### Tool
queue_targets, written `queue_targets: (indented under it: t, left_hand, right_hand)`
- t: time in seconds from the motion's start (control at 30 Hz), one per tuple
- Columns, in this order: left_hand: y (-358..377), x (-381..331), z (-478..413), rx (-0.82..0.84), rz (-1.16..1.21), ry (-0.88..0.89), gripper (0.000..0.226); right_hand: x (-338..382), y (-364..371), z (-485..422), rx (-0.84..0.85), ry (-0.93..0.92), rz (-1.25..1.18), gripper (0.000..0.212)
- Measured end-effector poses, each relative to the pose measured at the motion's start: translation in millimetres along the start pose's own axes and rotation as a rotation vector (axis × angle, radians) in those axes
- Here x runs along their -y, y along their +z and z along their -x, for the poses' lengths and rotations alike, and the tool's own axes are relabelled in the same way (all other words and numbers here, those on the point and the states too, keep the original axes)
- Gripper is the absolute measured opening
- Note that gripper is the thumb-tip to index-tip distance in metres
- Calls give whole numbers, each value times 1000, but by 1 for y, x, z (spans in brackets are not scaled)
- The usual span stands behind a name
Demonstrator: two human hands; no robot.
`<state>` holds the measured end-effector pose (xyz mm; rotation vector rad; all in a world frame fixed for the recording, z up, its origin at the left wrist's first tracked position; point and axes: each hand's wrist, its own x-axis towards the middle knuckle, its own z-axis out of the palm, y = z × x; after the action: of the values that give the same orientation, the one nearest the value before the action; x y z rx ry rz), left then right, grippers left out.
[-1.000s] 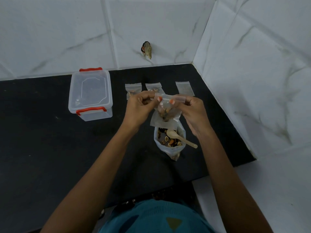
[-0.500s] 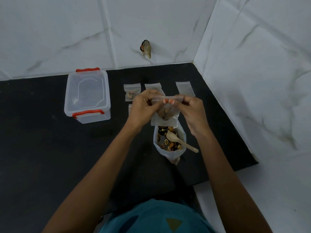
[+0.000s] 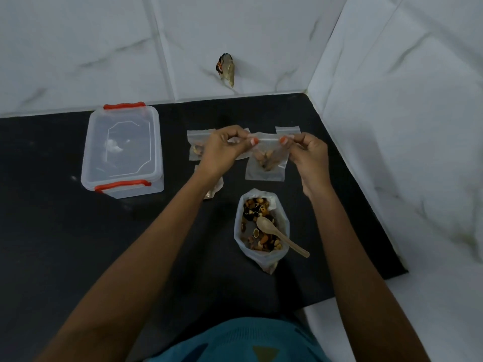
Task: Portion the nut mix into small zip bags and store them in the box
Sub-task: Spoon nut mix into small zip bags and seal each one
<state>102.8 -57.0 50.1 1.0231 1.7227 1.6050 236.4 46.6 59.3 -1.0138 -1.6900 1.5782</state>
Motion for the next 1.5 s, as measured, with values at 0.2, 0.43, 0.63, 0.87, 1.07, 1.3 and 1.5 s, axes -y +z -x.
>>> queue_targets:
  t: [0.2,0.43,0.63,0.87,1.07,1.3,1.5]
  left_hand:
    - [18,38,-22,-70,-6,-206,12]
    - [31,80,-43,-90,-34,-473,16]
    - [40,100,-50,-117,-128,-575,17]
    - [37,94,-52,-28,-392,-563,14]
    - [32,81,-55,-16,-126,-741,36]
    - [41,73,-64,-72,-453,-514,21]
    - [70,61,-100,-56,-417,-398,18]
  right_hand:
    - [-45,5,-37,11,97,99,16]
    - [-88,18,-61,-60,157,239,16]
    - [-107,17,-76,-1,144,527,20]
    - [-109,14,-78,14,120,599,18]
    - [-106,11,-80,45,136,591,21]
    - [-91,-4,-83,10,170,526,26]
    - [-81,-26,-111,-142,154,496,27]
